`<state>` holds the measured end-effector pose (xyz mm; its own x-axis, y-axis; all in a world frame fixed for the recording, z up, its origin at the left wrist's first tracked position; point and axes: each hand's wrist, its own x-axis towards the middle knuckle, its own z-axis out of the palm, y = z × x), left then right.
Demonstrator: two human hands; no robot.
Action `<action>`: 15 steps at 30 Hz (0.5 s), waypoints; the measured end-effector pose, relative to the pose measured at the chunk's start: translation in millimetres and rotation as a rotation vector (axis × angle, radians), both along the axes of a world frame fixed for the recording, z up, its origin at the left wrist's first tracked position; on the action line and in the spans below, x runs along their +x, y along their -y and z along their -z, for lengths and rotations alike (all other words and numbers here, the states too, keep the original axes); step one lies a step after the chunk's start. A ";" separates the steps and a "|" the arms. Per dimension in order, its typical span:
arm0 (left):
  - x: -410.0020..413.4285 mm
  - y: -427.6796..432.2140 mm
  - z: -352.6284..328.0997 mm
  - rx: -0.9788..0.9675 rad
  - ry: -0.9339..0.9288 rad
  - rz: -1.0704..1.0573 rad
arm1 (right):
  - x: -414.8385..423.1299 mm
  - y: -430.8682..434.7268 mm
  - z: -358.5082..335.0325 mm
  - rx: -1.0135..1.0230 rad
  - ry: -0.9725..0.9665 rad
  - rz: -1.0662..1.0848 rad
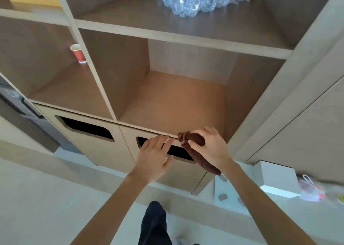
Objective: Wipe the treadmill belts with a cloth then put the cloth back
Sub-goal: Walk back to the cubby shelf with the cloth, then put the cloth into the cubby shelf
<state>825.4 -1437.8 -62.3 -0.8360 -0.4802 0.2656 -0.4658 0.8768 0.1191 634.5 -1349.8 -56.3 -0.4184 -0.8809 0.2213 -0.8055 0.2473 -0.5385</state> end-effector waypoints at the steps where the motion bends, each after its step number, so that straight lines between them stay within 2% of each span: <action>1: -2.8 10.1 1.0 0.005 0.014 0.017 | -0.3 7.9 2.3 0.006 -0.001 0.019; 15: -31.6 134.1 30.1 0.062 0.164 0.220 | -17.3 103.0 26.6 0.183 -0.001 0.228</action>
